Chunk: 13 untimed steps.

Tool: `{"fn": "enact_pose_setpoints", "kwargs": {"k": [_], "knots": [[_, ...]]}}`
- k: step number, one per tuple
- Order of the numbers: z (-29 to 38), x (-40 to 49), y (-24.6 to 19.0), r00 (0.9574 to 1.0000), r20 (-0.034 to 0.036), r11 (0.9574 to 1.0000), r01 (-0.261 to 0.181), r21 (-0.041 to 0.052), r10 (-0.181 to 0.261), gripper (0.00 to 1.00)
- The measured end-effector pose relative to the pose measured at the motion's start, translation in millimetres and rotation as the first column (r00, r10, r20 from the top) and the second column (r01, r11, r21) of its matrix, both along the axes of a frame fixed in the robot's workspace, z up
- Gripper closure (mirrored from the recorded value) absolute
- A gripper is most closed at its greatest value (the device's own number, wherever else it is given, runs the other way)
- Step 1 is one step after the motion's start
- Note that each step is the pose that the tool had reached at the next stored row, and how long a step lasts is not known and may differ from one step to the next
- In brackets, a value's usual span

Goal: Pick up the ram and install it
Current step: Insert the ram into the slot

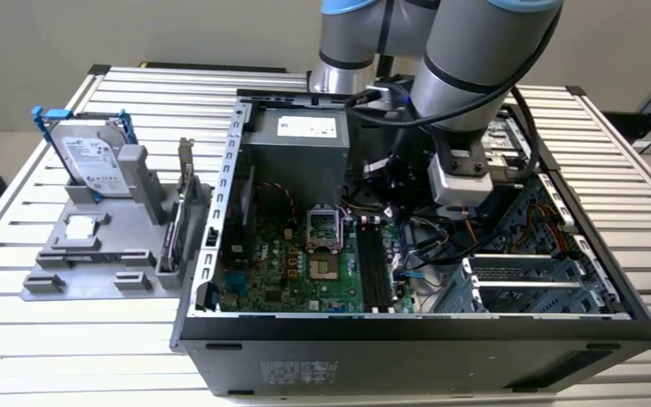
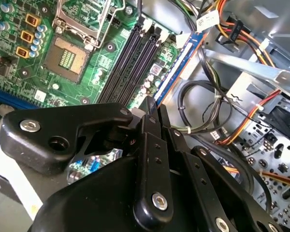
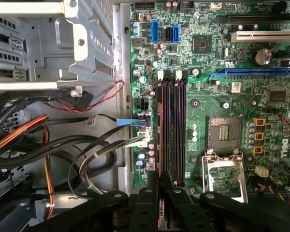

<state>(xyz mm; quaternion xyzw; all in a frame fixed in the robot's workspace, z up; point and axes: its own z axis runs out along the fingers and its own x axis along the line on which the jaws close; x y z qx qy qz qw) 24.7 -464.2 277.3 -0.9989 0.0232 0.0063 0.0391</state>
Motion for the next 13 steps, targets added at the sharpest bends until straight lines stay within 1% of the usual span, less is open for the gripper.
{"fn": "enact_pose_setpoints", "kwargs": {"k": [13], "knots": [[-12.1, 0.0, -5.7, 1.0, 0.0, 1.0, -0.005, 0.0001, 0.005, 1.0]]}}
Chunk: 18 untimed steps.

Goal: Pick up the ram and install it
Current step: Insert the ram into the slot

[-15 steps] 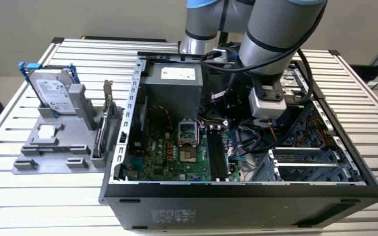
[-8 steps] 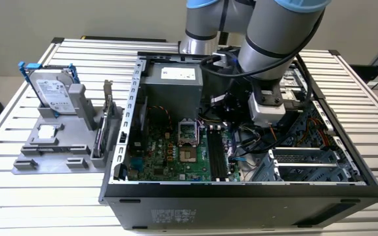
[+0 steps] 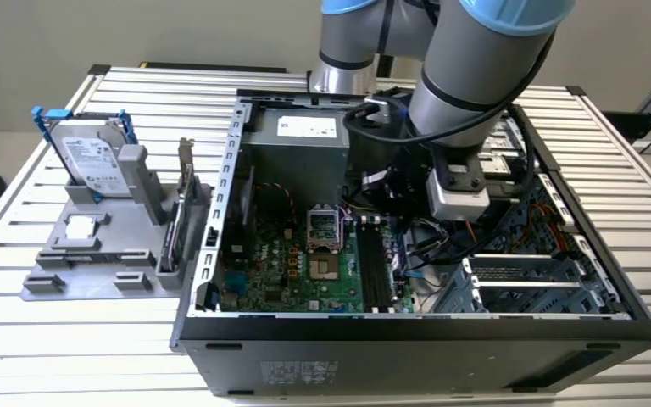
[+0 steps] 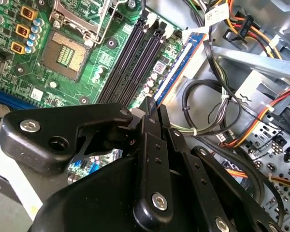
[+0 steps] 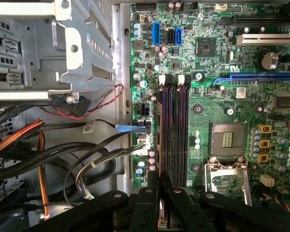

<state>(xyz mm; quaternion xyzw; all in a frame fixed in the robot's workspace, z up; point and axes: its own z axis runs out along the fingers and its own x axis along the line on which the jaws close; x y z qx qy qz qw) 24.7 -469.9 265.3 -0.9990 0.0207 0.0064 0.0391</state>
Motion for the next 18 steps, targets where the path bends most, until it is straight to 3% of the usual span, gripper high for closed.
{"fn": "enact_pose_setpoints", "kwargs": {"k": [9, 18], "knots": [[-7.9, -0.1, -3.3, 1.0, 0.0, 1.0, 0.0, 0.0, 0.0, 1.0], [-13.5, -1.2, -11.1, 1.0, 0.0, 1.0, 0.0, 0.0001, 0.0, 1.0]]}}
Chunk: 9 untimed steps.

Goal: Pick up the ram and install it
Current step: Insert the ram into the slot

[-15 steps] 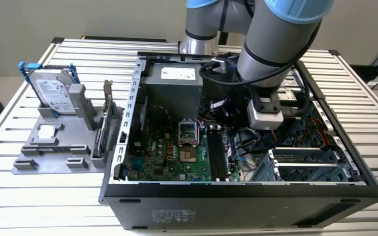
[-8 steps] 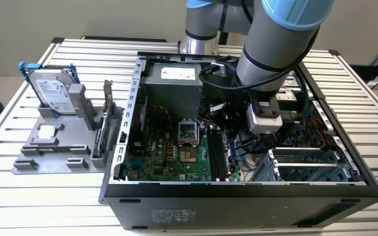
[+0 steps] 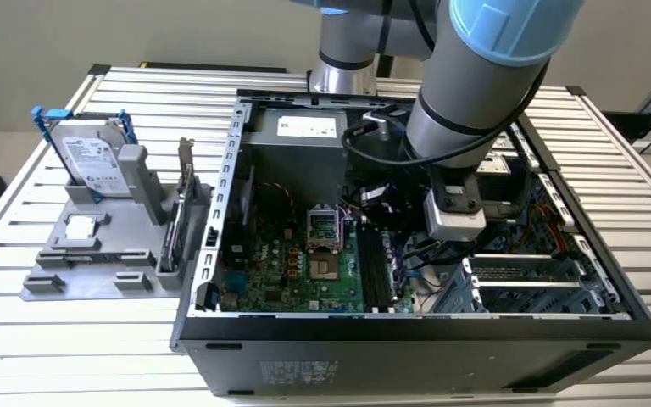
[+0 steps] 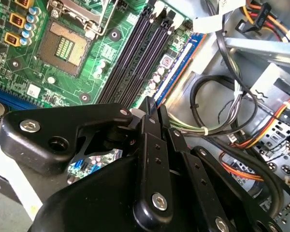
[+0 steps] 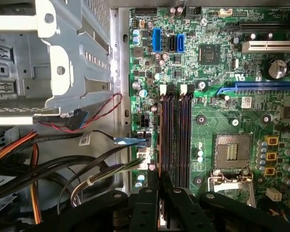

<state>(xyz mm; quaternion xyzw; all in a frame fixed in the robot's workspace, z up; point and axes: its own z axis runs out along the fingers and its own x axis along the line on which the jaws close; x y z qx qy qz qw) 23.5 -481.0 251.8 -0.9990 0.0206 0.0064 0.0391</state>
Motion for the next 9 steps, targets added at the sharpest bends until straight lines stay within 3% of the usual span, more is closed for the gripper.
{"fn": "enact_pose_setpoints", "kwargs": {"k": [9], "knots": [[-1.7, -7.5, -4.9, 1.0, 0.0, 1.0, 0.0, 0.0, 0.0, 1.0]]}}
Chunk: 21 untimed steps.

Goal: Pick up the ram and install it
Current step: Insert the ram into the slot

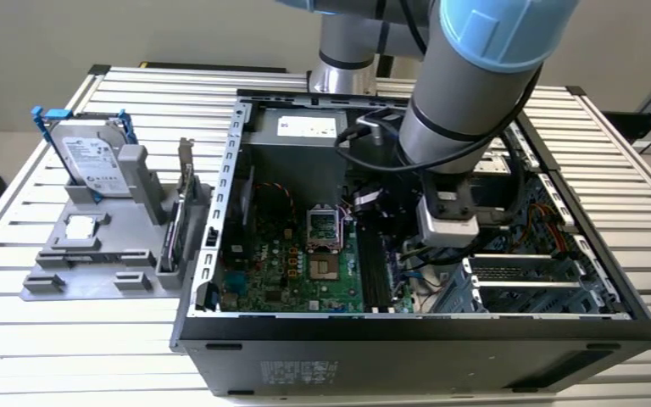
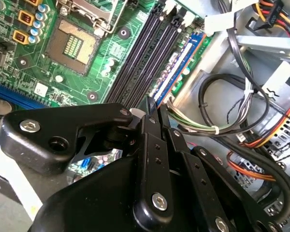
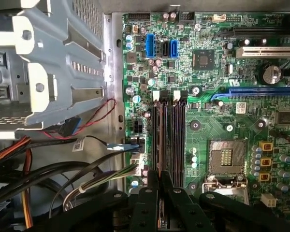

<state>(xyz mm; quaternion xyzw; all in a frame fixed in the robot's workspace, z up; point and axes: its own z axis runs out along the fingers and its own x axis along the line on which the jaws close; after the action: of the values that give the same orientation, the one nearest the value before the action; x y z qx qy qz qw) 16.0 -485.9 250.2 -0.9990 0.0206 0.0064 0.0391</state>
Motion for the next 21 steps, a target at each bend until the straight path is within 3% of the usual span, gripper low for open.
{"fn": "enact_pose_setpoints", "kwargs": {"k": [7, 15, 21], "knots": [[-2.5, -5.3, -0.1, 1.0, -0.0001, 1.0, 0.0, -0.0002, 0.0, 1.0], [-4.0, -5.3, 3.5, 1.0, 0.0, 1.0, 0.004, 0.0001, -0.004, 1.0], [-6.4, -5.2, 3.9, 1.0, 0.0, 1.0, 0.004, 0.0, -0.004, 1.0]]}}
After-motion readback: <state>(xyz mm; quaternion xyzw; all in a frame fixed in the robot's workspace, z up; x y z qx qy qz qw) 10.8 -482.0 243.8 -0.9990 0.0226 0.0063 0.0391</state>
